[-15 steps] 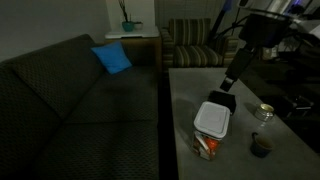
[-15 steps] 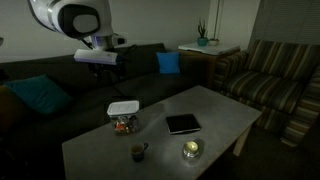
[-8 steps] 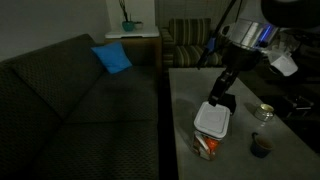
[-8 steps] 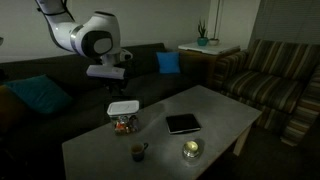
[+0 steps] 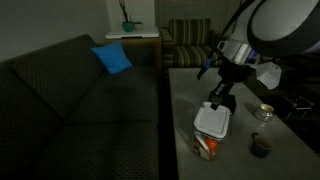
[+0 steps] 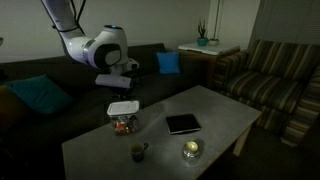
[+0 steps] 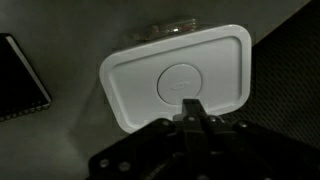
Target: Remove the white lid from the container
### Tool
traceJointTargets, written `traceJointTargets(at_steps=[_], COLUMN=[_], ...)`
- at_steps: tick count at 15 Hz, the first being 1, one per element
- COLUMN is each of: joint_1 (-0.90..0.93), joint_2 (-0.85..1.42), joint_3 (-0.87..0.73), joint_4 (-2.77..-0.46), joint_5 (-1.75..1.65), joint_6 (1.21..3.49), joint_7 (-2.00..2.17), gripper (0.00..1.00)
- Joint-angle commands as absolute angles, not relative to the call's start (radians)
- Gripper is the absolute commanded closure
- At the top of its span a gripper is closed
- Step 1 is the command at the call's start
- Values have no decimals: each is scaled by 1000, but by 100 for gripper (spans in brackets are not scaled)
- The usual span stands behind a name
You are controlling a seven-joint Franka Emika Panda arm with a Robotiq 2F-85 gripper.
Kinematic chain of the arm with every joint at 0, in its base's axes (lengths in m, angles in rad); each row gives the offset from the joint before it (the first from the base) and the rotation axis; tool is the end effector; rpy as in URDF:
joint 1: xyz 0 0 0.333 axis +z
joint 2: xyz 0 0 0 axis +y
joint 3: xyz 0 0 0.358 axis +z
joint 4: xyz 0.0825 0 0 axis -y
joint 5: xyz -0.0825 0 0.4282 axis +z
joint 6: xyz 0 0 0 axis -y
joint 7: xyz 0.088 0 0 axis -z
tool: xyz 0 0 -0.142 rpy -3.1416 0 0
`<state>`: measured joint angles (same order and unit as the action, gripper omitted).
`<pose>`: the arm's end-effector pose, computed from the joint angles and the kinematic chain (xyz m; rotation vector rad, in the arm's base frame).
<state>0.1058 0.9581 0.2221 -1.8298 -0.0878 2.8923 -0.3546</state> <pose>0.6379 0.2237 -0.0193 -2.8259 -0.9723 -0.1983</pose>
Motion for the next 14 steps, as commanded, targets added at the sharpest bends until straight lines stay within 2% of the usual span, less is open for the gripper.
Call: traceJointTargets(at_steps=[1, 14], joint_1=[158, 200], joint_2=[986, 1070], joint_3=[162, 122], joint_4=[-1794, -1758], joint_5=[-132, -121], joint_6=[2872, 2958], joint_7=[-291, -137], gripper=[100, 100])
